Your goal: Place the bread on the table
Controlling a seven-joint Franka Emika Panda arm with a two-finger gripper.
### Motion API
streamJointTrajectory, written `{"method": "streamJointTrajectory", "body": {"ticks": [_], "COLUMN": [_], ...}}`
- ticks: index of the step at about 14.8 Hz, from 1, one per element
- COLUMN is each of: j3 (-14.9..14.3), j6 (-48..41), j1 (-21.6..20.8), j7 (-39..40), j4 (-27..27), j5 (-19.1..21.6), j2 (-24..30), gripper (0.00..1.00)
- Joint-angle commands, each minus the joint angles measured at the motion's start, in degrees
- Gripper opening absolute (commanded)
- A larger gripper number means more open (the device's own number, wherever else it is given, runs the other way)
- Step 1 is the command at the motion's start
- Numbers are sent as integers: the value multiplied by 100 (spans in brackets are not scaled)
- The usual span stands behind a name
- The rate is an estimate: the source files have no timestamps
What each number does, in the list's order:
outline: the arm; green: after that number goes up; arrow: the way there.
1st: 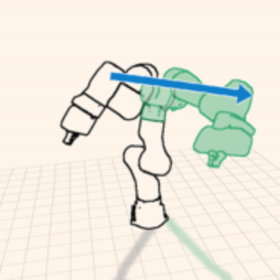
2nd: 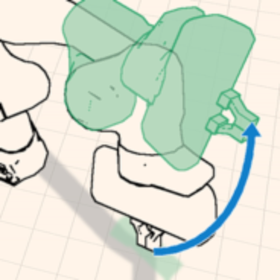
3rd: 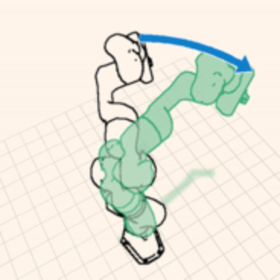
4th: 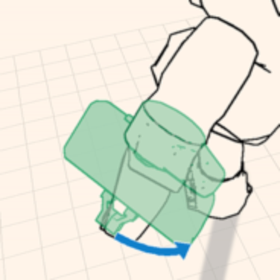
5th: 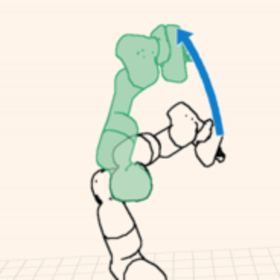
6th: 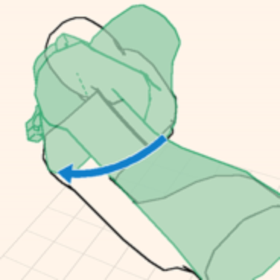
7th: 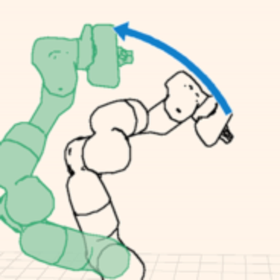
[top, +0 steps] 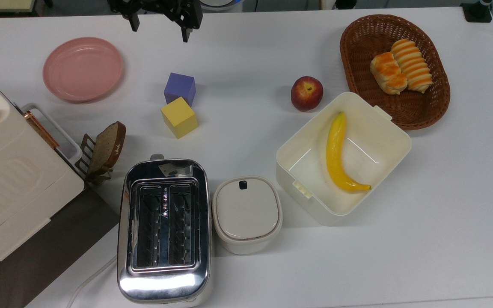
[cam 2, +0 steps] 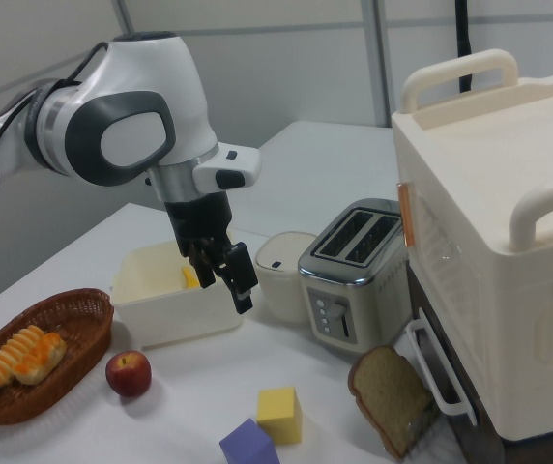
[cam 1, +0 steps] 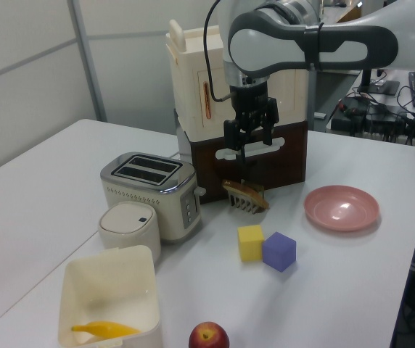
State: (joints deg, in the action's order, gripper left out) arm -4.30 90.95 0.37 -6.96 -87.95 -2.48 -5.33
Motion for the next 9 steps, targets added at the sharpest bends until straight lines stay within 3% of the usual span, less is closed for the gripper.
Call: {"method": "streamJointTrajectory", "body": {"ticks": [1,9], "j3": [-18,-18], "j6": [107,98], "j1": [-1,-1], "j7": [142,273], "j4": [-170,-188], "j5": [195,230], "j2": [86,85], "gripper": [100,100]}}
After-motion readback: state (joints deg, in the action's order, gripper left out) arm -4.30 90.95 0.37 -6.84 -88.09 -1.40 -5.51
